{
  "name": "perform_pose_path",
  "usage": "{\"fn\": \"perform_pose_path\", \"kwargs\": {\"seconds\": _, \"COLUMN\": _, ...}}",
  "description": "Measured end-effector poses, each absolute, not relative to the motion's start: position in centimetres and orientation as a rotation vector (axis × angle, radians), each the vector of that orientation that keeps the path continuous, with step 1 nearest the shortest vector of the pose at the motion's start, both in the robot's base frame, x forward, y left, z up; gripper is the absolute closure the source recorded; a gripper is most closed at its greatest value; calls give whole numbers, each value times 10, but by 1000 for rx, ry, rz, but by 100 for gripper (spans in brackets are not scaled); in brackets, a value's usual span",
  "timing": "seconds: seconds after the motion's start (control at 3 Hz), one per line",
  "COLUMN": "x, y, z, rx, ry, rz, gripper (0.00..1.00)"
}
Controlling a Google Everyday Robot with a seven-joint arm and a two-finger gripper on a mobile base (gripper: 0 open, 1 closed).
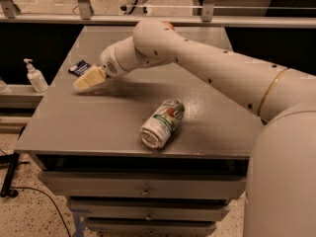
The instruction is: Move rxbar blueberry near apple
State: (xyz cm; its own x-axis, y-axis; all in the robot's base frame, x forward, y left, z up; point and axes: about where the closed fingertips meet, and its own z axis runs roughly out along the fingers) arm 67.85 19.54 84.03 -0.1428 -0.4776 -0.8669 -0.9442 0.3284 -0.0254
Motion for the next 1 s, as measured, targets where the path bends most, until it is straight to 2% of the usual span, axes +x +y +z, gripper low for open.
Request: {"fn": "perform_pose_path", "kwargs": {"seconds": 1.0, "x": 674, "y": 188, "z": 837, "rx": -1248, "ry": 1777, "rz": 691, "gripper": 88}}
